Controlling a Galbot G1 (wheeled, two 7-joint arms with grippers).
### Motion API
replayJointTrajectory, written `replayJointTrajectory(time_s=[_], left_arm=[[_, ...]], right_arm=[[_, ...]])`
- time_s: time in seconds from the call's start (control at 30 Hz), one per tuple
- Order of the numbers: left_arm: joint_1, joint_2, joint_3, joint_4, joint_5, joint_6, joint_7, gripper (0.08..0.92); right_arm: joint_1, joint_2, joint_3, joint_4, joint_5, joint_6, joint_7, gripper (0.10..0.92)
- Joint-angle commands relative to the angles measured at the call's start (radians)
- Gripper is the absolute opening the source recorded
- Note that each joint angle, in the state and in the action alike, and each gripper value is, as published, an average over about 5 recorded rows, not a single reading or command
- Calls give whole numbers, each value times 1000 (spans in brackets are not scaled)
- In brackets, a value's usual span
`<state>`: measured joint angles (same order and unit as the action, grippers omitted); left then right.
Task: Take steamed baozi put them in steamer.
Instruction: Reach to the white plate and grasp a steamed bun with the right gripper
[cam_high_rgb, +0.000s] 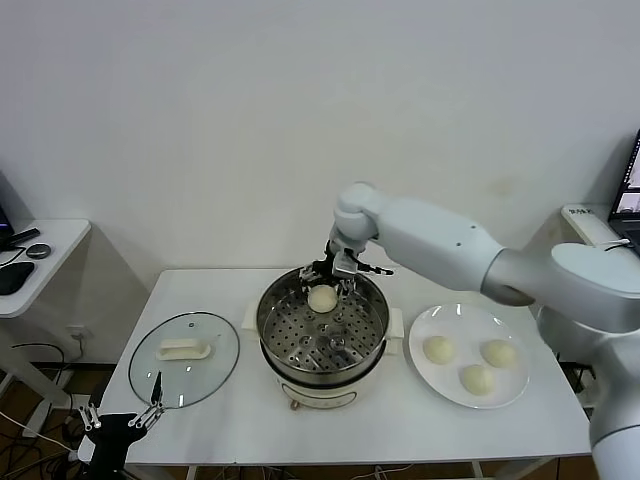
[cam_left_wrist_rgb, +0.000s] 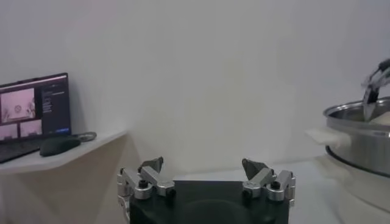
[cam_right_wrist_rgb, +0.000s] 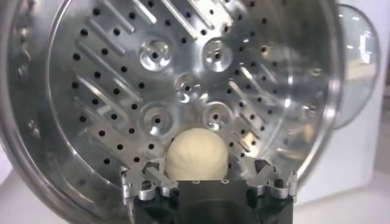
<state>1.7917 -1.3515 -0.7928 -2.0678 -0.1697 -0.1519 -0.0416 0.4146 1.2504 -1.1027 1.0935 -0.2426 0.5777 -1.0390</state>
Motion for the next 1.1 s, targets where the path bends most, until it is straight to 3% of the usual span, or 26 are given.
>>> replayJointTrajectory(time_s=[0.03, 0.23, 0.4, 0.7, 1.1], left_arm=[[-6, 15, 8, 2, -10, 40, -12, 823], [-23, 44, 10, -6, -14, 73, -5, 823], [-47, 67, 13, 5, -3, 79, -6, 823], [-81, 87, 21, 37, -3, 58, 3, 823], [-83, 74, 17, 40, 2, 47, 14, 823]], right_arm=[[189, -200, -91, 284, 404, -411, -33, 822], [298, -402, -145, 474, 496, -810, -54, 823], [329, -565, -194, 577, 450, -967, -83, 823], [212, -746, -218, 588, 372, -1055, -48, 823], [-252, -736, 119, 364, 185, -855, -106, 823]])
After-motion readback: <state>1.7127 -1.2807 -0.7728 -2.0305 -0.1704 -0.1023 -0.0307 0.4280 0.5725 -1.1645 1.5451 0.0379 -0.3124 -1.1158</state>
